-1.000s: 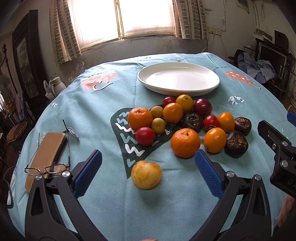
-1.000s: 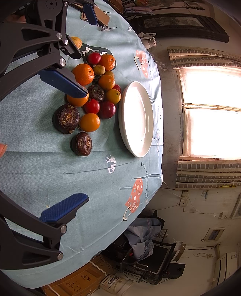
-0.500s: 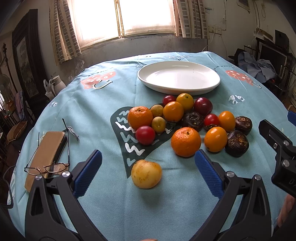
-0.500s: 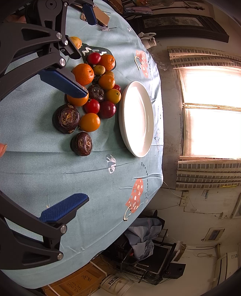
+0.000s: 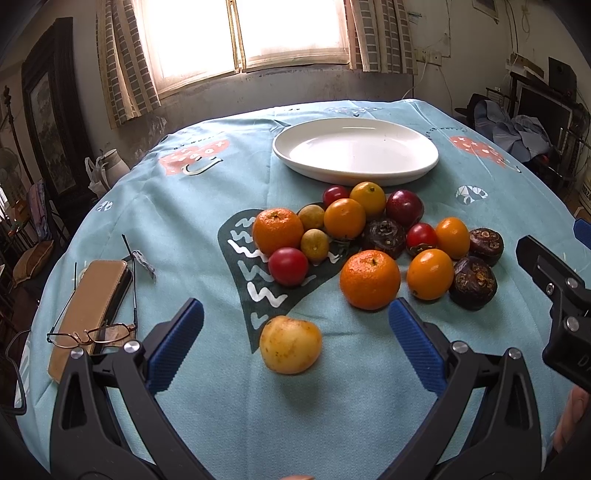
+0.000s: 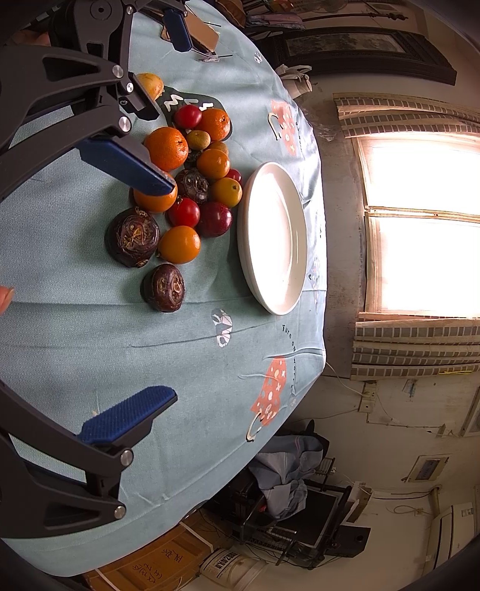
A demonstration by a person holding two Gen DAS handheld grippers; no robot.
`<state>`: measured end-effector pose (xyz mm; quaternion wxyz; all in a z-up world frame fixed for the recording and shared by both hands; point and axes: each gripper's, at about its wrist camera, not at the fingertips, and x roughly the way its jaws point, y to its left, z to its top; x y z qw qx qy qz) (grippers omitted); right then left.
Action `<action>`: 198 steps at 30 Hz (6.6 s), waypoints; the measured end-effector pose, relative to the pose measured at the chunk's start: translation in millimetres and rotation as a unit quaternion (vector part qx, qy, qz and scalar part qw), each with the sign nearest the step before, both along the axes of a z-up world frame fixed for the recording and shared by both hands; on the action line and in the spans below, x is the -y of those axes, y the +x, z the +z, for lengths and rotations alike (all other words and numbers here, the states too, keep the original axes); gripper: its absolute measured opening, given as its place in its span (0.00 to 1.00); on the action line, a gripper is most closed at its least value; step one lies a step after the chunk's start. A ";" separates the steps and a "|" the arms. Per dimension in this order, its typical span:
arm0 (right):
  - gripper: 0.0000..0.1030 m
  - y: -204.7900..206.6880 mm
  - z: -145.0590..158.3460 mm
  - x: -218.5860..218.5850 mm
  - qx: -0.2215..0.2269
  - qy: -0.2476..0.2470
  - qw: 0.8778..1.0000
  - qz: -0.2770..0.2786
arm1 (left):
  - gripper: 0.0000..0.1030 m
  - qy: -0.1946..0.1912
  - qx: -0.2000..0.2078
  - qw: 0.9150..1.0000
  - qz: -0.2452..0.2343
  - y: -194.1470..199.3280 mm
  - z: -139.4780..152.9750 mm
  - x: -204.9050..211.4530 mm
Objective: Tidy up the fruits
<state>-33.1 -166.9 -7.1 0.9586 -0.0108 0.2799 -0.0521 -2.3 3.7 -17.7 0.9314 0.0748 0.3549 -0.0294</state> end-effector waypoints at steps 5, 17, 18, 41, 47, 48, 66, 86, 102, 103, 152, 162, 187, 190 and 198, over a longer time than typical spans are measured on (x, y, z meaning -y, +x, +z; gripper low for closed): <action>0.99 0.7 -0.2 0.6 0.000 0.000 1.000 0.000 | 0.98 0.000 -0.001 1.000 0.000 0.4 -0.6 0.5; 0.99 0.4 0.0 -0.6 0.000 0.000 1.000 0.001 | 0.98 0.001 -0.009 1.000 -0.002 -0.5 -0.3 3.4; 0.99 0.5 -0.3 -0.6 0.000 0.000 1.000 0.001 | 0.98 0.002 -0.010 1.000 -0.002 0.7 0.9 3.7; 0.99 -9.0 -31.9 16.4 -0.169 0.117 0.958 0.199 | 0.98 0.035 -0.076 0.995 -0.058 -17.6 -11.1 -51.2; 0.99 16.5 -37.0 16.6 -0.197 0.140 0.947 0.213 | 0.98 0.016 -0.097 0.992 -0.076 6.0 -12.8 -42.6; 0.99 17.5 -36.6 16.1 -0.195 0.141 0.947 0.214 | 0.98 0.011 -0.100 0.992 -0.079 9.3 -13.3 -41.6; 0.78 30.7 -45.0 20.8 -0.192 0.166 0.941 0.224 | 0.52 -0.043 -0.135 0.984 -0.112 30.6 -18.8 -30.3; 0.46 60.6 -51.2 17.9 -0.205 0.142 0.947 0.200 | 0.36 -0.036 -0.121 0.985 -0.119 21.5 -19.6 -23.1; 0.45 133.3 39.8 19.9 -0.087 0.156 0.968 0.175 | 0.35 -0.076 -0.045 0.991 -0.098 130.2 57.9 13.2; 0.45 145.5 32.4 17.9 -0.092 0.156 0.969 0.168 | 0.35 -0.081 -0.050 0.991 -0.096 142.6 54.7 17.8; 0.65 55.6 -21.7 53.9 -0.107 0.135 0.976 0.132 | 0.71 -0.030 -0.059 0.996 -0.056 69.6 -9.7 -31.0; 0.65 60.9 -29.6 54.9 -0.128 0.138 0.974 0.128 | 0.36 -0.042 -0.083 0.991 -0.094 79.4 -20.0 -22.5; 0.40 75.0 -44.4 42.7 -0.171 0.088 0.971 0.143 | 0.30 -0.048 -0.080 0.991 -0.092 72.6 -18.7 -23.8; 0.40 66.2 -25.6 48.7 -0.134 0.107 0.974 0.150 | 0.30 -0.054 -0.053 0.993 -0.085 66.1 -7.6 -28.5; 0.40 111.2 33.5 55.9 -0.100 0.149 0.972 0.154 | 0.30 -0.058 -0.038 0.992 -0.101 104.2 39.9 -6.3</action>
